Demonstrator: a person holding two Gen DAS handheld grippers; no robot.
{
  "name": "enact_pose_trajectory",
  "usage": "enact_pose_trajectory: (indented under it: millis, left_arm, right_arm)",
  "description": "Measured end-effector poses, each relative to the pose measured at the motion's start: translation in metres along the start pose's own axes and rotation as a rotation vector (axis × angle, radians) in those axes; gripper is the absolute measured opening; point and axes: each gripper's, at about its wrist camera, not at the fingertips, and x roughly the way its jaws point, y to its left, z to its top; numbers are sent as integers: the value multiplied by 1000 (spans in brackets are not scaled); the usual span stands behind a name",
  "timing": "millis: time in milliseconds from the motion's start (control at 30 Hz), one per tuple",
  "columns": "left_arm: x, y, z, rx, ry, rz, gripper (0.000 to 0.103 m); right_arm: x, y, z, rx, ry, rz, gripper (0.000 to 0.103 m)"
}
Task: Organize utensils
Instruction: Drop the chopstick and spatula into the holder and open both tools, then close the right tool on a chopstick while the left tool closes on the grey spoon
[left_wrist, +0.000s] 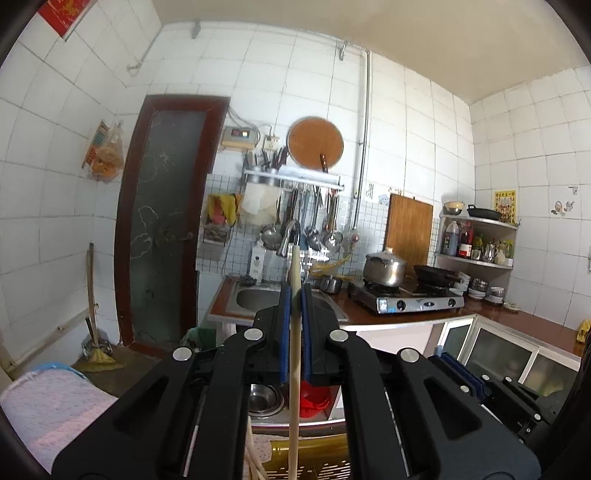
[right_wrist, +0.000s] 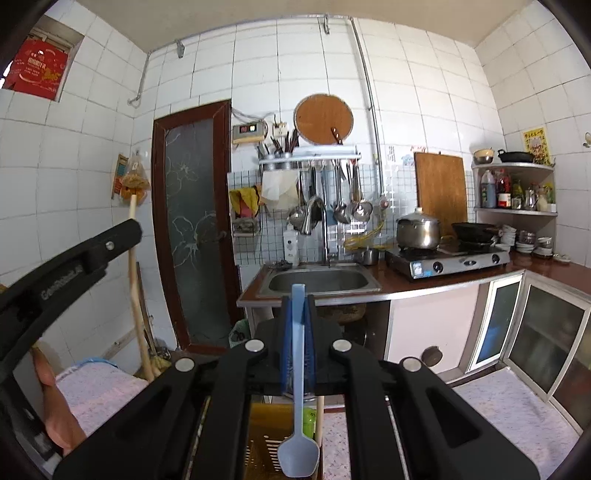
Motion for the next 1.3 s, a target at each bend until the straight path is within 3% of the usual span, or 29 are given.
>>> enact_pose_trajectory:
  millis: [267,500,567,600,633,700,733,800,867,1033,1300]
  left_arm:
    - [35,11,-62,-11,96,12,4]
    - [38,28,-64,-28,171,37,5]
    - [34,32,-62,-14,193,52,20]
    - [28,35,-60,-5,200,64,26]
    - [21,37,-57,0,198,81,37]
    - [5,42,-53,8,197,100,52]
    - [-4,45,-52,11,201,104,61]
    - [-25,51,-50,30,215,121,67]
    - [-44,56,-53,48,236,138,78]
    - [-81,73,-84,62,372,175,91]
    - [-120,99,-163,102,560,219,95]
  right_arm:
    - [27,-11,-49,5,65,-8,7]
    - [24,-8,-40,-22,140,-13,8]
    - [28,-10,-40,-21,193,-14,9]
    - [27,-11,-40,-20,214,-28,19]
    - [24,-13,-41,-18,219,-36,43]
    - [11,-17,-41,1,219,-45,60]
    - [3,-19,-41,5,220,-50,60]
    - [-11,-21,-42,-4,237,-71,62]
    - [-28,-22,-47,-7,257,-90,70]
    - [-66,-14,-88,-40,345,-122,73]
    - [-96,6,-182,-36,562,-122,73]
